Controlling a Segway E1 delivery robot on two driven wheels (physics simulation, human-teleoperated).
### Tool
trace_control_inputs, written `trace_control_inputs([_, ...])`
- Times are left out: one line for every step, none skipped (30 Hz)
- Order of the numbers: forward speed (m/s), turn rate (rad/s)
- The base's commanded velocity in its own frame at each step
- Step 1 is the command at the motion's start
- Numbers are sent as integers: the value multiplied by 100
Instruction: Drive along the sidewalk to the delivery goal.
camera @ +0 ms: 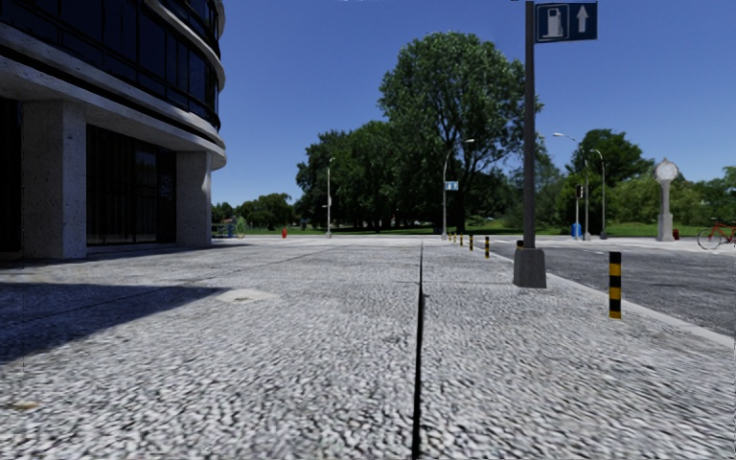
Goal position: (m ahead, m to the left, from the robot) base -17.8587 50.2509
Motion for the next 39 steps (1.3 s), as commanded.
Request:
trace_control_inputs([0,25])
trace_control_inputs([0,0])
trace_control_inputs([0,0])
trace_control_inputs([0,0])
trace_control_inputs([0,0])
trace_control_inputs([0,0])
trace_control_inputs([0,0])
trace_control_inputs([0,0])
trace_control_inputs([33,0])
trace_control_inputs([33,0])
trace_control_inputs([66,0])
trace_control_inputs([97,0])
trace_control_inputs([125,0])
trace_control_inputs([147,0])
trace_control_inputs([164,0])
trace_control_inputs([180,0])
trace_control_inputs([180,0])
trace_control_inputs([189,9])
trace_control_inputs([194,35])
trace_control_inputs([196,65])
trace_control_inputs([197,72])
trace_control_inputs([197,72])
trace_control_inputs([197,69])
trace_control_inputs([197,0])
trace_control_inputs([197,0])
trace_control_inputs([198,0])
trace_control_inputs([198,0])
trace_control_inputs([198,0])
trace_control_inputs([198,0])
trace_control_inputs([198,0])
trace_control_inputs([198,0])
trace_control_inputs([198,0])
trace_control_inputs([198,0])
trace_control_inputs([189,0])
trace_control_inputs([178,0])
trace_control_inputs([178,0])
trace_control_inputs([173,0])
trace_control_inputs([171,0])
trace_control_inputs([171,0])
